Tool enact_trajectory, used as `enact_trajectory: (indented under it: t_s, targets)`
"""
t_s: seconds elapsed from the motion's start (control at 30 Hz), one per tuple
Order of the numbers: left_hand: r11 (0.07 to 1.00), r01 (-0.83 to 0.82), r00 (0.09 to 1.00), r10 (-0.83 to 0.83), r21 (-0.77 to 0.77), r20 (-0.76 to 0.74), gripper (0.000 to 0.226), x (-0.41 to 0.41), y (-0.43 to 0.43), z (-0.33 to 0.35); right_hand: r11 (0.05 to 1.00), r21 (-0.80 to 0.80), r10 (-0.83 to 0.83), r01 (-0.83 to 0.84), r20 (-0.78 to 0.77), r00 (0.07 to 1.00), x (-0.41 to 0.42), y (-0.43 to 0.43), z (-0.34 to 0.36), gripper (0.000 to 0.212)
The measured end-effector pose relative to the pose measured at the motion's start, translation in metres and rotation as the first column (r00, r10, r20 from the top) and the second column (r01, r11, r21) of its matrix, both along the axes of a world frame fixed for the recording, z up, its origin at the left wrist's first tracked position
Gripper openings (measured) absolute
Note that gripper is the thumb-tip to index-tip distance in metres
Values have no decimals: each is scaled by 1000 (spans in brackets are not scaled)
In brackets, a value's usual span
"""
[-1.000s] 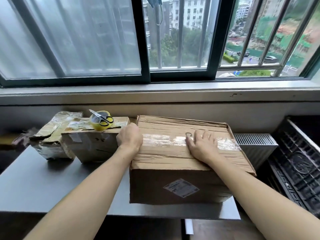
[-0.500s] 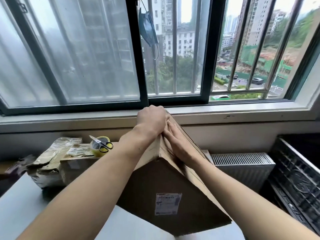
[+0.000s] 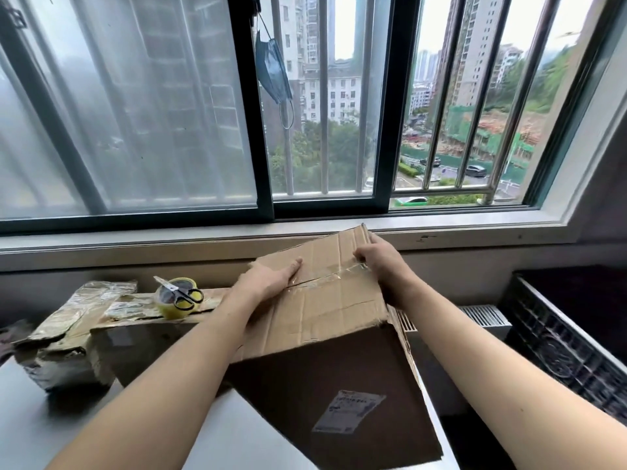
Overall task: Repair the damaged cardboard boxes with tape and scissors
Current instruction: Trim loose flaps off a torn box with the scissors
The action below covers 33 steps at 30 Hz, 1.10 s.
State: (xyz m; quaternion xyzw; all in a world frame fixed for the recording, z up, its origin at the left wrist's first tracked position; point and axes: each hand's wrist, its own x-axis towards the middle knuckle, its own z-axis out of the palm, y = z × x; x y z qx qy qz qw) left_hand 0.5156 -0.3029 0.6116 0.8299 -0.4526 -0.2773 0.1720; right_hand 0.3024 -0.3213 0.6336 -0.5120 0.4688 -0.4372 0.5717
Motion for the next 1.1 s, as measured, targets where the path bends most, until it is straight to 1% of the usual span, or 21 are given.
enact_trajectory:
  t_s: [0.07, 0.1, 0.13, 0.17, 0.2, 0.23, 0.27, 0.3, 0.33, 0.37, 0.4, 0.43, 0.5, 0.57, 0.6, 0.7, 0.77, 0.8, 0.87, 0.97, 1.1]
  targets:
    - [996, 27, 999, -24, -87, 40, 122, 4, -6, 4, 1000, -17, -2, 2, -41, 999, -4, -6, 4, 29]
    - [992, 28, 998, -20, -126, 64, 121, 6, -9, 6, 1000, -17, 4, -6, -96, 995, -6, -12, 4, 34]
    - [989, 27, 997, -15, -147, 77, 121, 6, -8, 9, 1000, -5, 12, -13, -188, 982, -7, -20, 2, 47]
    - [986, 38, 996, -24, -161, 88, 119, 6, -9, 9, 1000, 12, 25, -22, -325, 945, -9, -27, -1, 64]
    - [986, 59, 994, -44, -159, 100, 118, 3, -6, 9, 998, 28, 57, -49, -508, 860, -9, -28, -4, 79]
    - [985, 89, 990, -72, -148, 118, 119, 1, -3, 6, 995, 34, 88, -90, -699, 709, -9, -28, -8, 88]
    - [985, 116, 986, -97, -131, 137, 122, -3, 0, 4, 991, 18, 84, -129, -849, 522, -8, -25, -14, 92]
    - [983, 141, 980, -122, -118, 156, 126, -4, 1, 1, 985, -33, 30, -170, -935, 353, -5, -21, -19, 91]
    - [983, 156, 977, -140, -93, 159, 133, -6, 2, 1, 972, -89, -37, -216, -972, 234, 0, -17, -22, 88]
    - [984, 164, 976, -152, -68, 156, 140, -8, 2, 3, 954, -118, -78, -275, -986, 150, 6, -12, -22, 84]
    - [986, 165, 976, -157, -38, 149, 144, -8, 3, 4, 936, -111, -83, -334, -992, 99, 17, -8, -23, 79]
    - [986, 166, 975, -161, -18, 150, 146, -8, 2, 5, 917, -84, -59, -390, -996, 73, 28, -5, -26, 73]
    - [984, 175, 975, -168, -36, 149, 141, -8, 2, 6, 883, -37, 4, -468, -996, 88, 48, -1, -31, 64]
    - [976, 194, 975, -180, -102, 128, 127, -2, 1, 2, 872, -35, 22, -488, -993, 112, 53, -4, -34, 62]
    - [971, 201, 975, -185, -132, 125, 120, 1, 0, 0, 876, -34, 20, -481, -994, 107, 50, -6, -34, 61]
    - [966, 189, 980, -175, -176, 94, 99, 10, 2, 0, 918, -17, 2, -397, -999, 47, 34, -15, -33, 62]
    - [972, 144, 989, -138, -186, 48, 80, 14, 5, 3, 946, -23, -16, -322, -1000, 24, 25, -21, -30, 63]
    - [975, 120, 993, -116, -188, 35, 69, 15, 7, 4, 959, -25, -15, -282, -999, 36, 22, -23, -30, 62]
    - [979, 80, 997, -74, -186, 37, 51, 18, 13, 6, 978, -19, 3, -206, -994, 106, 20, -25, -28, 61]
    - [982, 105, 990, -87, -158, 115, 47, 11, 19, 8, 987, -58, -27, -153, -980, 199, 18, -22, -26, 61]
    - [973, 117, 975, -74, -200, 207, 41, 2, 24, 23, 982, -112, -69, -153, -963, 260, 14, -19, -15, 75]
